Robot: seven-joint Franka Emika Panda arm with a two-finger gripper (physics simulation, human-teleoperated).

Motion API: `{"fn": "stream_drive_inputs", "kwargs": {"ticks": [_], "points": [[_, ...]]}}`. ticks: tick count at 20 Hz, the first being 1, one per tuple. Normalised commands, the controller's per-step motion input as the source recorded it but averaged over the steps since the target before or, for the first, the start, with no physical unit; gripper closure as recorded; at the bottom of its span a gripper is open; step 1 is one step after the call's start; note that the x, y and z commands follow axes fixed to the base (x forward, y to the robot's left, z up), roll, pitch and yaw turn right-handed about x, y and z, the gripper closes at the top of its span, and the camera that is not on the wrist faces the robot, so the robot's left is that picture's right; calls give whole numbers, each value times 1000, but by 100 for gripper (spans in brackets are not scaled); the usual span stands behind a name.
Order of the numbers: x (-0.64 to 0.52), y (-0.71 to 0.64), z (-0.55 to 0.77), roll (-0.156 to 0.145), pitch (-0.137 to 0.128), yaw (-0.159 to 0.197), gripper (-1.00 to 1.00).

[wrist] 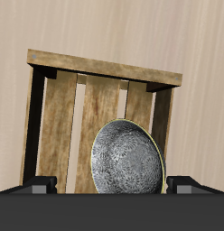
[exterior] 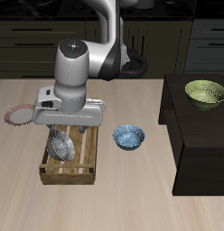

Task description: Place the black bowl and the blue bowl in the wooden tray

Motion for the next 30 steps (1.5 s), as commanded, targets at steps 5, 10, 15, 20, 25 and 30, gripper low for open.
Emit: {"fn": "stream_drive_inputs", "kwargs": {"ticks": [5,10,15,20,25,30], "points": [[-115,244,122,25,-6,-6,-100],[-196,228,172,-13,5,10,-100],[-169,176,137,-37,-9,22,-100],[-213,238,113,-7,1,24,-100],[-210,360,207,0,-12,31,-100],[-133,322,150,-6,-18,37,-100]]}}
